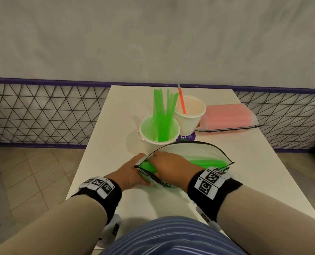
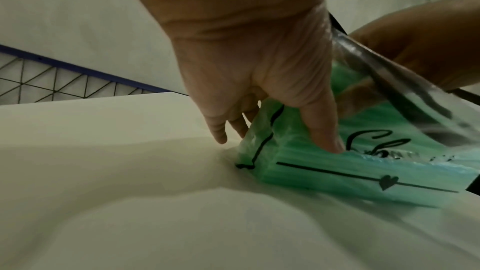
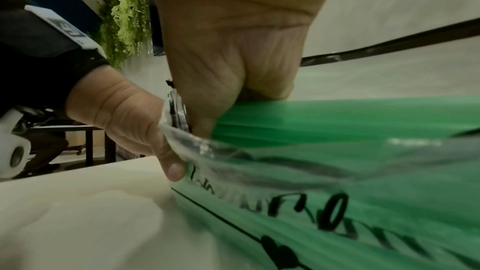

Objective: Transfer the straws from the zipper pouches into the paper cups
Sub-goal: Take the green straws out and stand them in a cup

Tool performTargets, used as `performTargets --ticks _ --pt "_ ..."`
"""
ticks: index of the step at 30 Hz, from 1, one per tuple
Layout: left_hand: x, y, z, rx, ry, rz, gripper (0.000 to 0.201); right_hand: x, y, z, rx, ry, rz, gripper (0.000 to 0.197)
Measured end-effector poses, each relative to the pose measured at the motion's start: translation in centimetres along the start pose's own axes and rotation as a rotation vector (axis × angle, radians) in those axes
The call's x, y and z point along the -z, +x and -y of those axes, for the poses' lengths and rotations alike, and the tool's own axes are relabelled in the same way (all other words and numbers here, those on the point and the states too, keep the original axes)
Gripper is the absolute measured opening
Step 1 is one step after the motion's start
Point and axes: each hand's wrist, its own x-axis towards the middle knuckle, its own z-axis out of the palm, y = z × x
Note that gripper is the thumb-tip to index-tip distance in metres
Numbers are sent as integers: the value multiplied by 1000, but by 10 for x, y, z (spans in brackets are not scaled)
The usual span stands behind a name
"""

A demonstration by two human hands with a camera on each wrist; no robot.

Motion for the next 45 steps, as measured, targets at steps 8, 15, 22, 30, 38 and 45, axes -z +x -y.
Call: performTargets --ticks 8,15,22,30,38,45 --pt "3 2 10 60 -117 -1 84 22 -9 2 -22 8 -58 21" --pt "17 3 14 141 -77 172 94 79 -17 1 -49 168 38 23" --pt "61 2 3 322 79 138 95 163 -37 -15 -114 838 -231 11" --pt "74 34 -42 140 -91 -201 109 218 -5 -27 48 1440 -841 10" --pt "47 69 -70 91 -2 -224 145 153 57 -22 -150 1314 -847 7" --pt "44 88 -41 78 47 -242 125 89 88 -39 -383 1057 -498 44"
